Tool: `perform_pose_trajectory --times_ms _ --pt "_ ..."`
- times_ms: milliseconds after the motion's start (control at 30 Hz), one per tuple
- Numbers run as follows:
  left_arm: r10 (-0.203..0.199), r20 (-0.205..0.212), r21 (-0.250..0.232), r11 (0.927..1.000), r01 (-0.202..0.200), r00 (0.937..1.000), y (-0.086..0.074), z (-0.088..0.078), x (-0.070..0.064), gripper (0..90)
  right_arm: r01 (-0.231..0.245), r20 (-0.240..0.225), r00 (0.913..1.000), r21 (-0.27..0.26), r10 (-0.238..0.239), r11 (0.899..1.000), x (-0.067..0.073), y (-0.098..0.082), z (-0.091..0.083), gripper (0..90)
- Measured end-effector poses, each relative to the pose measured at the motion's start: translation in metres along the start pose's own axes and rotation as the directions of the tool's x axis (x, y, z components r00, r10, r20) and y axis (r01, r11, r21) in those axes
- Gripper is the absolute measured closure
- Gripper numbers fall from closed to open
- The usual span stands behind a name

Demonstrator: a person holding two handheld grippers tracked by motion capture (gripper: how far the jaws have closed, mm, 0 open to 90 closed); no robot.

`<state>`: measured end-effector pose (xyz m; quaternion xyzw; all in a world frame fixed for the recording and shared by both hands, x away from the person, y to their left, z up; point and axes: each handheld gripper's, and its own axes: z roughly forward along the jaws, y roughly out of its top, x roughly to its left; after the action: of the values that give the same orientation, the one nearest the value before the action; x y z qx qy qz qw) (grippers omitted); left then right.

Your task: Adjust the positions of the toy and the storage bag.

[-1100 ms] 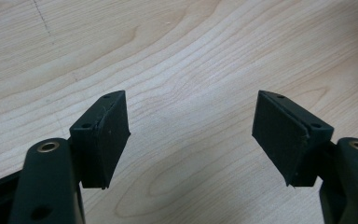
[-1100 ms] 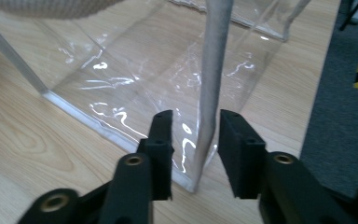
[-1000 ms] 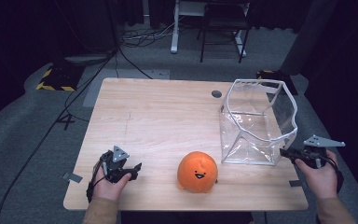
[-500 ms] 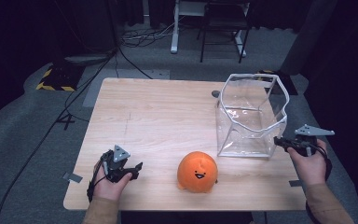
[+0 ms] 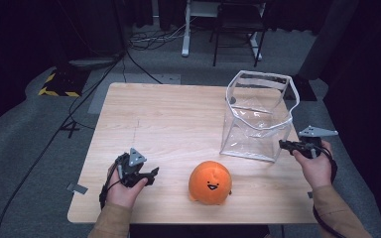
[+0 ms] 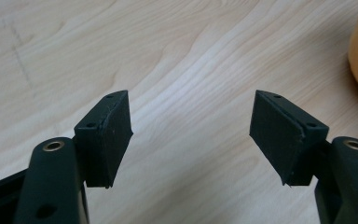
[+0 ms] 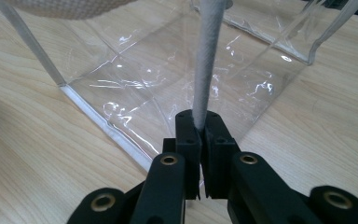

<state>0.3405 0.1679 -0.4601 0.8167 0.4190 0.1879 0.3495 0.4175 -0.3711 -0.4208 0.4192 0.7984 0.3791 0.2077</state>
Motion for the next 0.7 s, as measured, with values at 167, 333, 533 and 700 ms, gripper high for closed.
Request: perform_pose_trajectory --times_ms 167,333,533,700 --pt "0.039 0.031 -0.005 0.9992 -0.039 0.9988 0.020 0.013 -0.008 29.6 -0.030 -0.001 0.9995 0.004 0.030 1.000 -0.001 -0.006 -0.001 75.5" --pt "0.063 0.061 -0.016 0.9980 -0.062 0.9961 0.032 0.022 -0.017 29.9 -0.071 0.016 0.9973 -0.009 0.072 0.997 0.005 -0.015 -0.015 56.7" --pt "0.080 0.092 -0.021 0.9967 -0.078 0.9926 0.039 0.030 -0.026 30.0 -0.065 0.029 0.9974 -0.027 0.065 0.998 0.023 -0.016 -0.038 48.6" --pt "0.087 0.104 -0.028 0.9960 -0.084 0.9908 0.043 0.030 -0.029 30.0 -0.018 -0.054 0.9984 -0.044 0.016 0.999 0.058 -0.007 -0.048 43.8"
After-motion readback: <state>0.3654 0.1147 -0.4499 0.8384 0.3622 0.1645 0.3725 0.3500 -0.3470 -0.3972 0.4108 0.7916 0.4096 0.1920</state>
